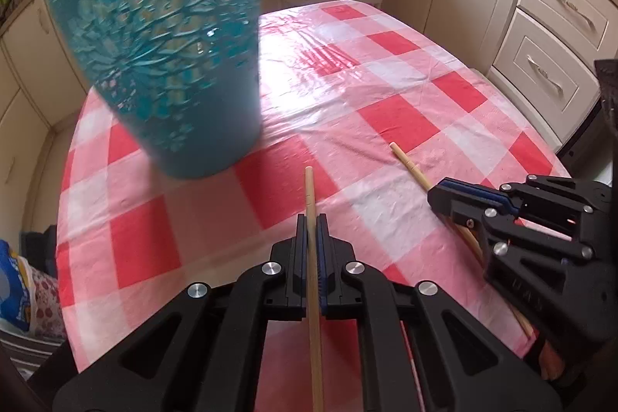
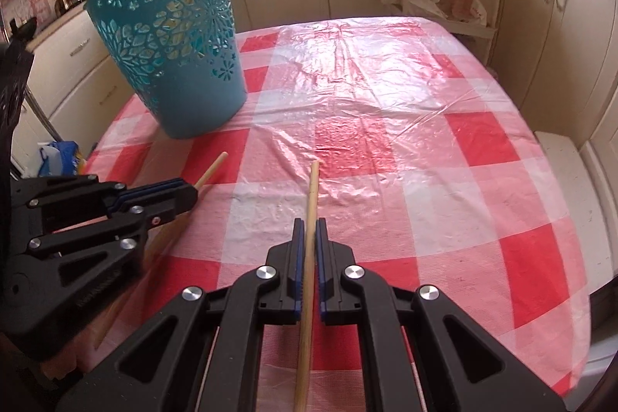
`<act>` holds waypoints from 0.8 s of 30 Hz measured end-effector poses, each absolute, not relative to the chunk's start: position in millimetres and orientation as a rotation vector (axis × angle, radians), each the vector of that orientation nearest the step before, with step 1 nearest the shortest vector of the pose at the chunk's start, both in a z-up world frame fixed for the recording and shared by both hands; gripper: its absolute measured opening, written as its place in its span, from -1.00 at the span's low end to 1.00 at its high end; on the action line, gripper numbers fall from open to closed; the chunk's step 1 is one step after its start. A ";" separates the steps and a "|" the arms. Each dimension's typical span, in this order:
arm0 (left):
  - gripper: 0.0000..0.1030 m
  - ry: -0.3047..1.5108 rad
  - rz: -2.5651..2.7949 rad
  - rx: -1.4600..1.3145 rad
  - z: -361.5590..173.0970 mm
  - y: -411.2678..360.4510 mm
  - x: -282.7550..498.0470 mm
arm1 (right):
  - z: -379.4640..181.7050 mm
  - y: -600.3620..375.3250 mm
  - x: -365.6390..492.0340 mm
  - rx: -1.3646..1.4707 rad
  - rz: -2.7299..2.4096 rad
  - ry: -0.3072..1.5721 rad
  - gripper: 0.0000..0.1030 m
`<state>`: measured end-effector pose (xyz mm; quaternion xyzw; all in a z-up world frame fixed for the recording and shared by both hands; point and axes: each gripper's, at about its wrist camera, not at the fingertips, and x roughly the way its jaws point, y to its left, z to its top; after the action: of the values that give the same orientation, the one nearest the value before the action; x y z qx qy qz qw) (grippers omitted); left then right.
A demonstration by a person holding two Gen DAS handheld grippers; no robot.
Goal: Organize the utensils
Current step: 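Lift the stick with the left gripper over the teal cup while the right gripper holds its stick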
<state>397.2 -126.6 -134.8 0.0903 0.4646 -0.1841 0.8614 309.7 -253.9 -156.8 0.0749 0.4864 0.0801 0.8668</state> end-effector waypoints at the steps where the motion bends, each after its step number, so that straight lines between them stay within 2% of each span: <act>1: -0.91 0.994 -0.392 0.171 -133.9 -120.1 397.3 | -157.6 -254.7 310.7 0.184 0.189 1.022 -0.87; 5: -0.88 1.012 -0.375 0.158 -134.1 -109.2 402.1 | -156.2 -247.4 311.6 0.155 0.180 1.025 -0.87; 6: -0.79 1.013 -0.371 0.160 -134.9 -109.4 404.5 | -155.8 -244.6 311.9 0.135 0.176 1.024 -0.87; 9: -0.34 1.013 -0.351 0.178 -136.6 -111.1 409.7 | -156.9 -237.2 312.2 0.089 0.169 1.016 -0.87; 10: -0.30 1.018 -0.340 0.198 -139.7 -113.3 412.1 | -157.0 -236.2 312.1 0.071 0.168 1.013 -0.87; 12: -0.35 1.022 -0.340 0.222 -146.2 -116.8 414.0 | -156.9 -229.9 312.6 0.023 0.163 1.006 -0.87; 14: -0.89 1.016 -0.372 0.244 -146.5 -121.4 411.5 | -157.6 -232.0 313.6 0.052 0.173 1.007 -0.89; 19: -0.92 0.974 -0.427 0.237 -124.1 -115.2 392.6 | -159.8 -261.5 315.3 0.362 0.269 0.999 -0.89; 24: -0.92 0.683 -0.513 0.075 -31.9 -72.4 367.8 | -147.5 -282.5 311.6 0.583 0.318 0.877 -0.89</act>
<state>367.8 -72.4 -31.9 0.0363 0.3313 -0.2487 0.9094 311.6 -282.5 -147.5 0.2770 0.4167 0.1510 0.8525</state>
